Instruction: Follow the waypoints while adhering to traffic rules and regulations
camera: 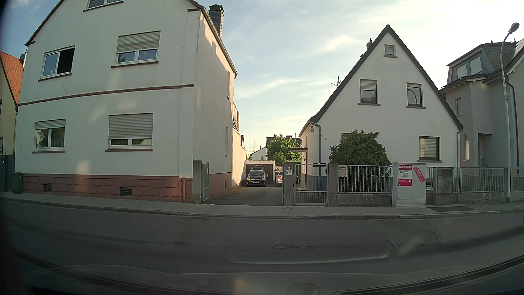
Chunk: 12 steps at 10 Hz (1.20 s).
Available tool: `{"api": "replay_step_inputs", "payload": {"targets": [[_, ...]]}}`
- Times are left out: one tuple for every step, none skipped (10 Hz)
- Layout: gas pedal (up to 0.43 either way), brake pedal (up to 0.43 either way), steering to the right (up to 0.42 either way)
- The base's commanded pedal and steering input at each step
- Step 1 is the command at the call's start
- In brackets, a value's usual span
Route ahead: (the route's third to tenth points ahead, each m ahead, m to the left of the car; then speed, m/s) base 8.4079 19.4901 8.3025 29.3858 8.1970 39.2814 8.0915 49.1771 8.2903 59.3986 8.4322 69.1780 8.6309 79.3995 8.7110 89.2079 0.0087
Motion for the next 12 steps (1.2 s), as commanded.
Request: {"api": "replay_step_inputs", "payload": {"targets": [[0.0,0.244,-0.16],[0.0,0.244,-0.16],[0.0,0.244,-0.16],[0.0,0.244,-0.16],[0.0,0.244,-0.161],[0.0,0.244,-0.161],[0.0,0.244,-0.161],[0.0,0.244,-0.16],[0.0,0.244,-0.161],[0.0,0.244,-0.16],[0.0,0.244,-0.161],[0.0,0.244,-0.161]]}}
